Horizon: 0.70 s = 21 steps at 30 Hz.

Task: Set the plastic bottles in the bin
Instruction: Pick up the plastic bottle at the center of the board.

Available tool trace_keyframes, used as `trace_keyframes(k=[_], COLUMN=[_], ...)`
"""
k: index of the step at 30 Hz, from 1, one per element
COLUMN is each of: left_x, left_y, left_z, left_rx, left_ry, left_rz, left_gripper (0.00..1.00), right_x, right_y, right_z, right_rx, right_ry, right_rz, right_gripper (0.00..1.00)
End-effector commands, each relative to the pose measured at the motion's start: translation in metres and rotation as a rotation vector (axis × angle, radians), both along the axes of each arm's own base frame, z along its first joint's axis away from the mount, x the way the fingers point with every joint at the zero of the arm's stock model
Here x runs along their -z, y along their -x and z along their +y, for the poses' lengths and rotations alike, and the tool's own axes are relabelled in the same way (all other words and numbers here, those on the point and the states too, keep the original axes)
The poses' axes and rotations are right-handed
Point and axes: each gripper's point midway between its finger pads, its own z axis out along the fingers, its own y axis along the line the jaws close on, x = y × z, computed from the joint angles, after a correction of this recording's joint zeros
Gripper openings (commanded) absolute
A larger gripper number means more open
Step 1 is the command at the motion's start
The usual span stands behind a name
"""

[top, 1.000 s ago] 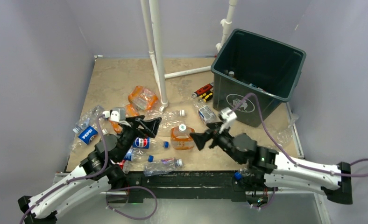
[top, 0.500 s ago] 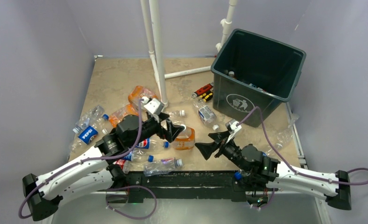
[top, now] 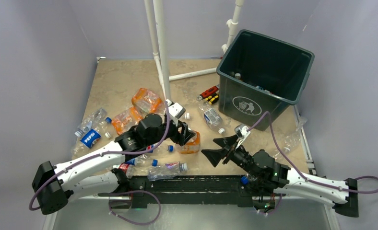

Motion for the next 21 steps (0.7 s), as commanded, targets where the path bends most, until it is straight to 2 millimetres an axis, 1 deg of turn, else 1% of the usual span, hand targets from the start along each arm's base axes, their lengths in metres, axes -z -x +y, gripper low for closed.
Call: trace_keyframes(k=[1, 7, 13, 16, 18, 20, 21], left_x=[-0.024, -0.011, -0.006, -0.007, -0.008, -0.018, -0.029], left_y=[-0.009, -0.010, -0.008, -0.007, -0.006, -0.007, -0.009], left_z=[-0.012, -0.013, -0.012, -0.011, -0.011, -0.007, -0.004], left_rx=[0.000, -0.002, 0.001, 0.005, 0.002, -0.013, -0.034], left_ry=[0.041, 0.011, 0.004, 0.011, 0.013, 0.031, 0.051], left_rz=[-0.076, -0.069, -0.065, -0.066, -0.068, -0.087, -0.105], left_gripper=[0.63, 0.52, 0.33, 0.27, 0.17, 0.00, 0.00], right_x=[-0.015, -0.019, -0.021, -0.024, -0.025, -0.028, -0.030], right_y=[0.004, 0.004, 0.003, 0.003, 0.004, 0.006, 0.007], right_z=[0.001, 0.001, 0.001, 0.003, 0.005, 0.008, 0.010], right_rx=[-0.021, -0.024, -0.021, -0.022, -0.030, -0.051, -0.062], right_ry=[-0.032, -0.035, -0.026, -0.019, -0.013, -0.010, -0.007], right_rz=[-0.009, -0.014, -0.016, -0.021, -0.023, -0.035, -0.041], right_gripper=[0.96, 0.96, 0.96, 0.96, 0.98, 0.99, 0.99])
